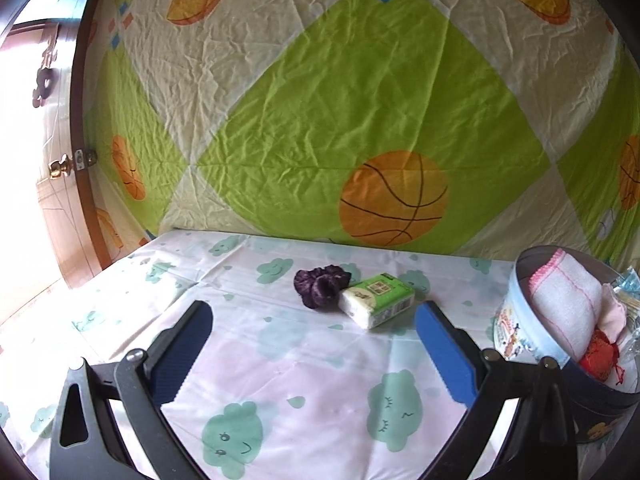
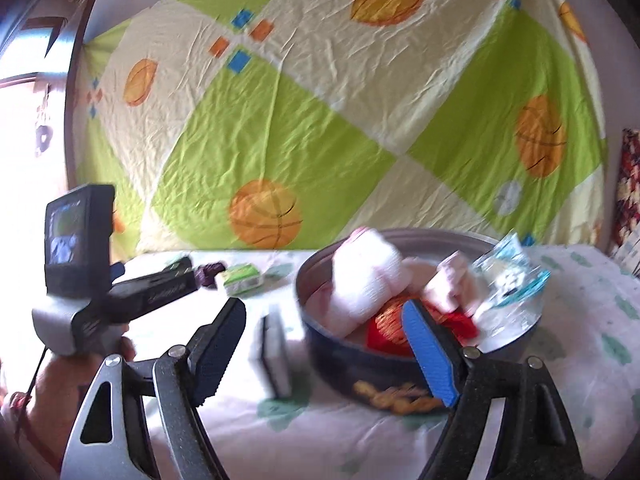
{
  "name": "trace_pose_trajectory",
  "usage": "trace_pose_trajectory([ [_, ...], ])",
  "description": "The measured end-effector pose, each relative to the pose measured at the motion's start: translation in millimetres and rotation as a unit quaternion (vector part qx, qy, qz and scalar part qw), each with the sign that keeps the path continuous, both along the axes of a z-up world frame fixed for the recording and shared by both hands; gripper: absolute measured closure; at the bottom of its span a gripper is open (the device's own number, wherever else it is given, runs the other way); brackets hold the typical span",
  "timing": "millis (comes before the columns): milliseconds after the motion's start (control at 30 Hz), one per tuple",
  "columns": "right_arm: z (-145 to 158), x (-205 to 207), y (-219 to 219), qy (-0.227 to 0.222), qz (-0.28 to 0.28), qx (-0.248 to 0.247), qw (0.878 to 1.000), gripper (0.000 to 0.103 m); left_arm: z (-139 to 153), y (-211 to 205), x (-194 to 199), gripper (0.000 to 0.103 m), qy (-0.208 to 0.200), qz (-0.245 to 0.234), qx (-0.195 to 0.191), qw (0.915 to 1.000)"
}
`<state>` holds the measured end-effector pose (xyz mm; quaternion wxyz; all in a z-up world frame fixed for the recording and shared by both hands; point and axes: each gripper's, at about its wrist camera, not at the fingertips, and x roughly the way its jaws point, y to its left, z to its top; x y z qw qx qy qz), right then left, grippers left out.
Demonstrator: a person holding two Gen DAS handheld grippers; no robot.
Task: Organize soft objects
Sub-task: 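Withdraw both grippers from the tin toward the white sponge block on the sheet, then grasp the white sponge block beside the tin with the right gripper, then lower the white sponge into the tin and open the right gripper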
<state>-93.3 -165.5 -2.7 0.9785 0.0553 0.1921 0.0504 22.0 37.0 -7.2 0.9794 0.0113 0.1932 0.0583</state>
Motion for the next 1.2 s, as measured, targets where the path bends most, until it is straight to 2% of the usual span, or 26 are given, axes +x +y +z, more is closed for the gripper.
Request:
trace_pose_trajectory([
  [33,-5,5,7,0.022,0.013,0.001,1.000,0.036,0,4,2,0.000,0.001,0.011,0.000,0.9999],
  [100,-16,25,16,0.077,0.034,0.010,0.996,0.052,1,14,4,0.000,0.003,0.025,-0.012,0.9996],
  [233,-36,60,24,0.152,0.063,0.031,0.986,0.053,0,23,4,0.000,0.002,0.039,-0.021,0.9990],
  [367,-47,80,28,0.181,0.055,0.038,0.981,0.054,-1,26,7,0.000,0.007,0.041,-0.023,0.9989],
  [400,-50,86,29,0.192,0.051,0.035,0.979,0.057,-2,26,7,0.000,0.009,0.041,-0.025,0.9988],
  [433,-54,92,29,0.207,0.050,0.038,0.976,0.075,-2,26,8,0.001,0.011,0.040,-0.026,0.9988],
  [467,-55,94,29,0.209,0.058,0.046,0.975,0.074,-2,26,8,0.000,0.011,0.040,-0.027,0.9988],
  [533,-48,87,32,0.185,0.079,0.040,0.979,0.075,-2,26,8,0.000,0.010,0.042,-0.025,0.9988],
  [600,-28,64,34,0.124,0.112,0.027,0.986,0.075,-3,26,8,0.000,0.008,0.045,-0.021,0.9987],
  [667,-6,43,28,0.062,0.111,0.028,0.992,0.075,-3,27,8,0.000,0.008,0.046,-0.023,0.9986],
  [733,14,27,9,0.009,0.060,0.032,0.998,0.075,-3,28,7,0.000,0.010,0.045,-0.028,0.9986],
  [800,30,19,-11,-0.035,-0.014,0.005,0.999,0.075,-3,28,7,0.000,0.010,0.044,-0.033,0.9984],
  [833,36,20,-23,-0.045,-0.048,-0.009,0.998,0.073,-3,28,7,0.000,0.009,0.045,-0.034,0.9984],
  [900,37,35,-47,-0.028,-0.095,-0.033,0.995,0.070,-4,28,7,0.000,0.008,0.048,-0.032,0.9983],
  [967,29,50,-68,-0.019,-0.134,-0.056,0.989,0.043,-5,27,8,0.000,0.011,0.048,-0.030,0.9983],
  [1000,24,55,-75,-0.014,-0.154,-0.069,0.986,0.011,-4,26,8,0.000,0.011,0.047,-0.030,0.9984],
  [1033,20,55,-82,-0.019,-0.160,-0.068,0.985,0.009,-4,26,8,0.000,0.011,0.049,-0.029,0.9983],
  [1100,12,47,-90,-0.038,-0.153,-0.035,0.987,0.009,-4,26,8,0.000,0.010,0.048,-0.029,0.9984],
  [1200,11,32,-78,-0.072,-0.145,0.019,0.987,0.009,-5,26,8,0.000,0.012,0.049,-0.027,0.9984],
])
